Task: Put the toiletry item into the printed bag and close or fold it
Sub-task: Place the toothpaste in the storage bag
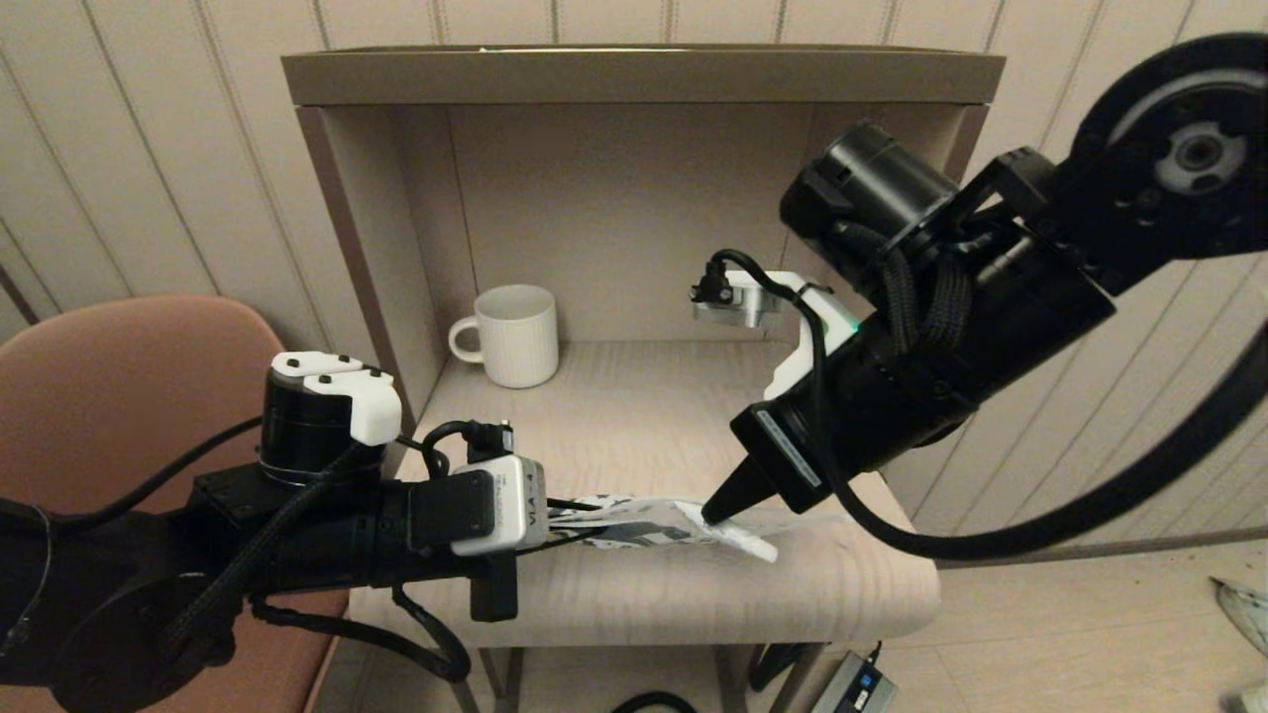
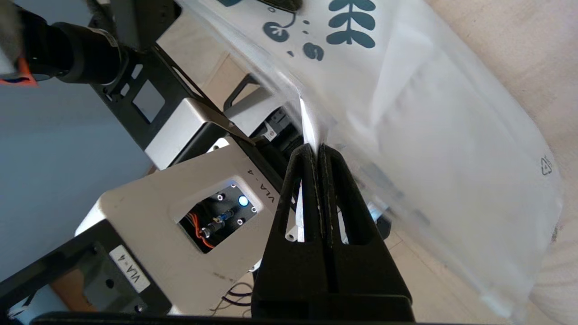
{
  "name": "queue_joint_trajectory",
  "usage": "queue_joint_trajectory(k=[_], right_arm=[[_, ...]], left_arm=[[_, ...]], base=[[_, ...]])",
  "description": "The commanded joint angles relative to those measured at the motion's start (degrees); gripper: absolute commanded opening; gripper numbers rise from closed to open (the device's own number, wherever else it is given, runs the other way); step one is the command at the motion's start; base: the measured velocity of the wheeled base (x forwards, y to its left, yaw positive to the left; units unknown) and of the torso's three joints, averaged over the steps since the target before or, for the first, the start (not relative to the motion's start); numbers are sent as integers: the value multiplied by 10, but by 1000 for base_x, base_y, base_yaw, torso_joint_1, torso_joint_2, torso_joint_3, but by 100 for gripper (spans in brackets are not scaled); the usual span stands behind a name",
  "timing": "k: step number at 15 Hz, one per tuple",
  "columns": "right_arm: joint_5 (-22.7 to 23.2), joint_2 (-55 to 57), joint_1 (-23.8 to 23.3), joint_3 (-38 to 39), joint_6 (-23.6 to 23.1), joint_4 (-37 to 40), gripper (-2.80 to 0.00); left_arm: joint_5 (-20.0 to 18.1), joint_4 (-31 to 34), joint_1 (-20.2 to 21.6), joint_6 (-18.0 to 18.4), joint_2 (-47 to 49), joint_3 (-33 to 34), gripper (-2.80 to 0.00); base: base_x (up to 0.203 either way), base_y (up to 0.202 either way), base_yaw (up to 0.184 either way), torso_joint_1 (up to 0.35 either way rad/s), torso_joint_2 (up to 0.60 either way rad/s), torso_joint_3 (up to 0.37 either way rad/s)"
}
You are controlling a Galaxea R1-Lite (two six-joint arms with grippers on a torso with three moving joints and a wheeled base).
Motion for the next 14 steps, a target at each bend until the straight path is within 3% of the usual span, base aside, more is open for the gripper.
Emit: queue_joint_trajectory(k=[1,14], right_arm=[[0,16,-3,0,0,2,-280],[-15,44,-34,-4,-1,-37,-280]], left_arm=[[-2,-3,0,3,0,0,-280],[-4,-2,-10,3,-3,6,-280]], base=[[0,0,0,0,0,0],[0,0,0,0,0,0]])
